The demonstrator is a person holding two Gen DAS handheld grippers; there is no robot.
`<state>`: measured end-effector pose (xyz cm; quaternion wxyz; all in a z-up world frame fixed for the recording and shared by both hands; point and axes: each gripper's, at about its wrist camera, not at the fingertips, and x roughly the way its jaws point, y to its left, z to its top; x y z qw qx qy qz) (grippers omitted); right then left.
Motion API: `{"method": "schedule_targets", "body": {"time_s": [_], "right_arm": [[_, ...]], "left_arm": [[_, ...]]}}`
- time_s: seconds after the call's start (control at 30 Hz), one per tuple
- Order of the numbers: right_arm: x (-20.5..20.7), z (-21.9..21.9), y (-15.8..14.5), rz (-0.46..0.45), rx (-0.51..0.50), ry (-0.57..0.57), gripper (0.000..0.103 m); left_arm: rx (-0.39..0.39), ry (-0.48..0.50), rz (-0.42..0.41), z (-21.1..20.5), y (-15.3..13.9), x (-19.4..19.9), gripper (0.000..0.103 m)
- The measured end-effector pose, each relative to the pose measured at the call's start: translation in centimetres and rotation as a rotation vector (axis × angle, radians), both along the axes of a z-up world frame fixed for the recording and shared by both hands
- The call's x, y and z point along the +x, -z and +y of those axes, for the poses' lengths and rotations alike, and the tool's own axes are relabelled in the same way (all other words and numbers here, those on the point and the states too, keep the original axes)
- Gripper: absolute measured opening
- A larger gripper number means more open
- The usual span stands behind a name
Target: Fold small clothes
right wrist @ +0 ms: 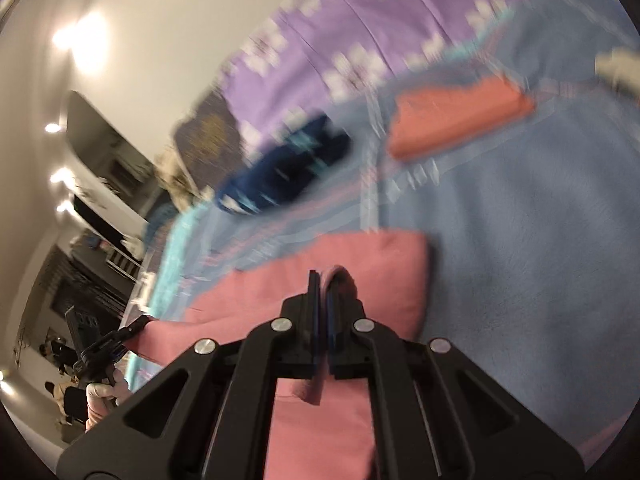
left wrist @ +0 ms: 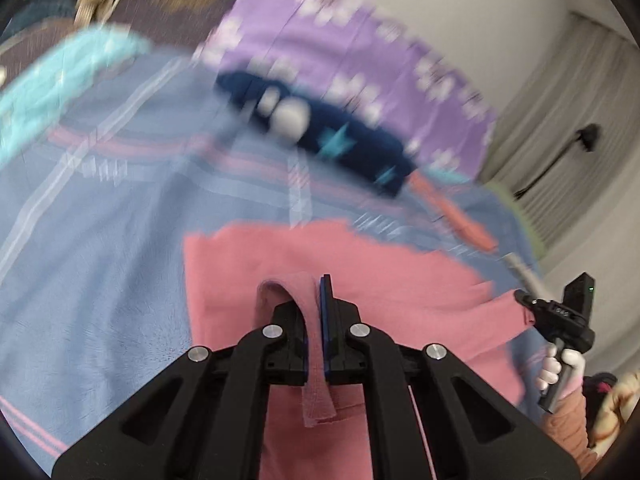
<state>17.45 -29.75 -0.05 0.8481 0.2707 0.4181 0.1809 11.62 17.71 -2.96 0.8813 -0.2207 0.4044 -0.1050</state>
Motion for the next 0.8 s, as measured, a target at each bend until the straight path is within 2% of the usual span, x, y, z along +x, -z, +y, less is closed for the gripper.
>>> {"method": "schedule_targets", "body": {"time_s": [0.07, 0.1, 0.17, 0.3, 0.33, 0.43, 0.53, 0.57, 0.63, 0.8], "right_arm": [[0.9, 0.2, 2.7, 0.059, -0.006, 0.011, 0.003], [1.1, 0.2, 3.4, 0.069, 0.001, 0.011, 0.004], [0.8, -0.3, 4.2, 0.077, 0.018, 0.002, 0.006], [-0.1, -0.6, 3.4, 0.067, 0.005, -0.030, 0.008], [-0.4, -0.6, 2.9, 0.059, -0.008, -0.047, 0.012], [-2.1, -0.3, 1.8, 0.037, -0.047, -0.099, 0.018], [-3.4, 0.4, 1.4, 0.034, -0.098, -0.138, 0.018], [-3.5, 0.5, 1.3, 0.035, -0.106, -0.146, 0.016], [-3.5, 0.6, 1.2, 0.029, -0.116, -0.146, 0.005], [-2.9, 0.1, -0.4, -0.010, -0.020, -0.122, 0.004]], "left_arm": [[-0.017, -0.019, 0.051, 0.6, 2.4, 0.7, 0.004], [-0.053, -0.026, 0.066, 1.1, 3.4, 0.9, 0.004], [-0.090, -0.019, 0.047, 1.7, 3.4, 0.4, 0.005], [-0.056, -0.002, 0.029, 2.4, 1.6, -1.0, 0.019], [-0.050, 0.004, 0.019, 2.5, 1.2, -1.4, 0.021], [-0.029, 0.042, 0.001, 2.1, 0.2, -3.3, 0.021], [0.036, 0.077, 0.034, 0.8, 0.6, -3.9, 0.021], [0.056, 0.082, 0.049, 0.7, 0.9, -4.0, 0.021], [0.053, 0.078, 0.057, 0.7, 1.3, -3.7, 0.003], [-0.055, 0.054, 0.000, 1.3, -0.4, -2.6, 0.002]]}}
